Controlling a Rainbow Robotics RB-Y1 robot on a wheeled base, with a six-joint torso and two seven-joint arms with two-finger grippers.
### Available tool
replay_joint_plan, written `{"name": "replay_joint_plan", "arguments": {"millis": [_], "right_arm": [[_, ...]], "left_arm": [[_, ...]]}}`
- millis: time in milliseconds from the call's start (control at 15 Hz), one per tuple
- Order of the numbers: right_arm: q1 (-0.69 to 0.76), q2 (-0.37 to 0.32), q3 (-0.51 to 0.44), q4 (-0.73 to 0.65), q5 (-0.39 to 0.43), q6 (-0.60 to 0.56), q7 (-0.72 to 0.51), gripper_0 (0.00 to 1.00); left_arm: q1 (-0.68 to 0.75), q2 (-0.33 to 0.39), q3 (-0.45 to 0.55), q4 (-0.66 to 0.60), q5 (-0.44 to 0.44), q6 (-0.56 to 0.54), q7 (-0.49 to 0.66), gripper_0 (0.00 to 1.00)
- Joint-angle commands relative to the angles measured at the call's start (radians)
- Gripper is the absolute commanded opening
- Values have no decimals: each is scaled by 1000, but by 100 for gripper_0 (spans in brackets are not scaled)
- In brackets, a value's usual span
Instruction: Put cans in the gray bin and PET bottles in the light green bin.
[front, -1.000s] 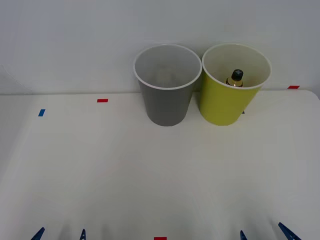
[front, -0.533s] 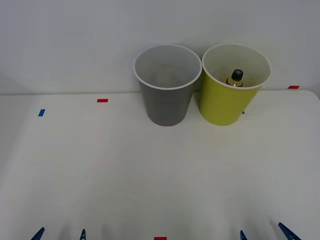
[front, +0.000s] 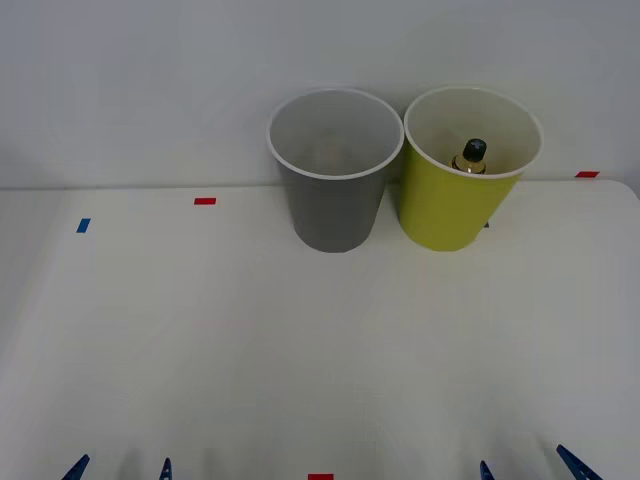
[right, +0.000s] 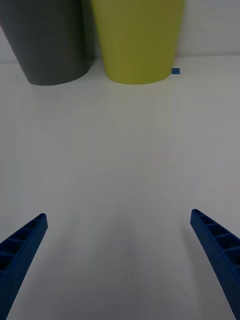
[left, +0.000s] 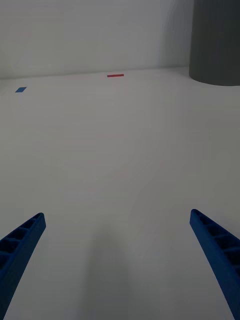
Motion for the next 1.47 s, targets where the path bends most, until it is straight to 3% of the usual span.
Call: {"name": "replay_joint_plan", "arguments": {"millis": [67,1467], "right_arm": [[0,0,0,0,0,0,0,100],[0,0,0,0,0,0,0,100]], "left_arm": [[0,0,0,0,0,0,0,100],[0,0,0,0,0,0,0,100]]}}
